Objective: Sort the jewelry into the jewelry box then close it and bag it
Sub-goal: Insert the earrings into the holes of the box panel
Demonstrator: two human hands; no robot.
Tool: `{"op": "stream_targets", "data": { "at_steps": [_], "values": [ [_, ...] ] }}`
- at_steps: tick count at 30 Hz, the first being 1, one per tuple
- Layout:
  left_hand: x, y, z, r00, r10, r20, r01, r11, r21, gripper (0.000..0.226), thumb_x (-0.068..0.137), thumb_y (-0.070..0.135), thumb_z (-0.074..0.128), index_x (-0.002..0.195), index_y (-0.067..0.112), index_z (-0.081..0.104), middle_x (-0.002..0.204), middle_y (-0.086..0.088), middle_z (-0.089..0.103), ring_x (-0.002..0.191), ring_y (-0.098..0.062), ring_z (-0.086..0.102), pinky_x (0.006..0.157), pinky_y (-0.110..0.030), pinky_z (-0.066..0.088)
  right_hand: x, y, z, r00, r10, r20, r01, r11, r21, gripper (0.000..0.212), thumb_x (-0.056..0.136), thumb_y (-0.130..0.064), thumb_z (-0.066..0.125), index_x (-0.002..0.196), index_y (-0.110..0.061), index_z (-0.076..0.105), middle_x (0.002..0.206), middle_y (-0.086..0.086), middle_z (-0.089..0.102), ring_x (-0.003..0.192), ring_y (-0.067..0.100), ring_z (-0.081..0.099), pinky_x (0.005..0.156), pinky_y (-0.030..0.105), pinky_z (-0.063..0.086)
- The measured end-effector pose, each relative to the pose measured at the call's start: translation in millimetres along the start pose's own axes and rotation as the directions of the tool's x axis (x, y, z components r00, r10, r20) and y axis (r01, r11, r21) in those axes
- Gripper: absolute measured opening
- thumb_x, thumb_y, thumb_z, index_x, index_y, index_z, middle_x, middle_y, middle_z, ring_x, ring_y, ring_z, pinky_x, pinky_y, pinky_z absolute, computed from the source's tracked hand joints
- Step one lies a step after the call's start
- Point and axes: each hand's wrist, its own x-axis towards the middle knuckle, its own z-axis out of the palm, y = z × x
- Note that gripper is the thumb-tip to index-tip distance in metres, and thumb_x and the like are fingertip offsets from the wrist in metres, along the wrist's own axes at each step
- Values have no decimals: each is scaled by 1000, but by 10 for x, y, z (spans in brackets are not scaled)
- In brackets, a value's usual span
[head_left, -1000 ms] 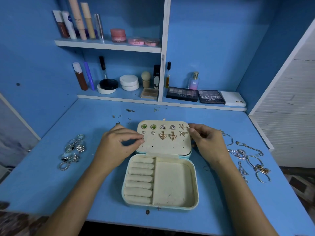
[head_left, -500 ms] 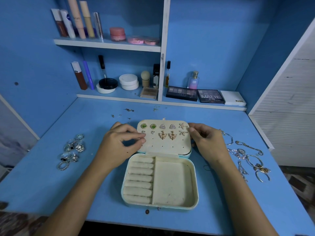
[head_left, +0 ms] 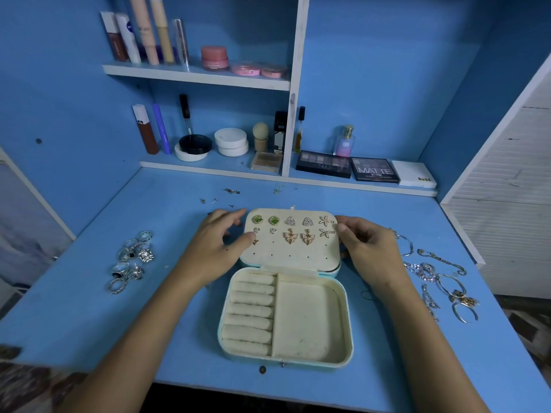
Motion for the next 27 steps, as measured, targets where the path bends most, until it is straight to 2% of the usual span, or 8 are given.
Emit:
{"op": "stream_targets", "data": {
  "at_steps": [4, 8, 13, 17, 20, 23, 25, 27],
  "values": [
    [-24, 23, 24, 1000, 9, 6, -9, 1000, 24, 45, 75, 49, 57, 120, 40, 61, 106, 23, 50, 104, -2, 50, 84, -19, 40, -10, -11, 3, 1000, 7, -2, -7, 1000, 13, 20, 100, -16, 59, 95, -30, 74, 86, -5, 76, 68, 4, 63, 64, 21, 57],
    [-29, 33, 27, 1000, -2, -10, 2, 1000, 9, 46, 75, 48, 58, 120, 39, 61, 105, 23, 50, 101, 1, 49, 79, -14, 37, -16, -22, 6, 1000, 9, -6, -9, 1000, 4, 20, 100, -15, 59, 99, -26, 75, 86, -5, 76, 68, 4, 63, 63, 20, 57],
    [-38, 51, 35, 1000, -22, -13, 22, 1000, 12, 42, 72, 48, 57, 114, 45, 58, 106, 24, 50, 100, 1, 48, 81, -22, 41, -12, -34, 18, 1000, 19, -18, -19, 1000, 6, 20, 100, -16, 59, 97, -25, 76, 86, -3, 76, 68, 6, 62, 63, 21, 56],
    [-26, 52, 42, 1000, -15, -13, 15, 1000, 12, 38, 72, 47, 57, 110, 48, 55, 104, 24, 51, 99, 2, 48, 82, -24, 41, 39, -43, 31, 998, 38, -47, -38, 999, -11, 20, 100, -17, 59, 95, -22, 77, 83, -1, 75, 66, 7, 62, 61, 21, 55],
    [-28, 48, 40, 1000, -1, -18, 2, 1000, 28, 44, 73, 47, 57, 116, 41, 61, 103, 23, 52, 99, 3, 48, 84, -25, 42, 123, -79, 42, 997, 51, -55, -54, 997, -63, 20, 99, -20, 60, 89, -21, 77, 79, 5, 74, 65, 12, 61, 66, 32, 56],
    [-27, 40, 35, 1000, 9, -26, -8, 999, 38, 47, 74, 46, 57, 119, 38, 62, 102, 22, 52, 98, 6, 47, 84, -24, 43, 247, -126, 46, 997, 34, -64, -46, 981, -189, 17, 98, -25, 61, 89, -26, 76, 81, 0, 74, 70, 19, 66, 75, 39, 58],
    [-25, 35, 34, 1000, 15, -27, -14, 999, 36, 46, 74, 46, 57, 119, 38, 63, 101, 22, 52, 98, 7, 46, 81, -21, 41, 369, -173, 49, 998, -10, -58, -8, 954, -299, 16, 97, -28, 61, 90, -30, 75, 87, -4, 74, 79, 22, 70, 78, 40, 57],
    [-27, 27, 31, 999, 19, -34, -18, 999, 31, 46, 74, 46, 57, 118, 38, 63, 100, 22, 52, 97, 8, 46, 79, -18, 40, 511, -250, 89, 998, -48, -37, 31, 928, -372, 14, 96, -28, 61, 91, -31, 74, 92, -6, 73, 83, 20, 70, 75, 36, 58]
  ]
}}
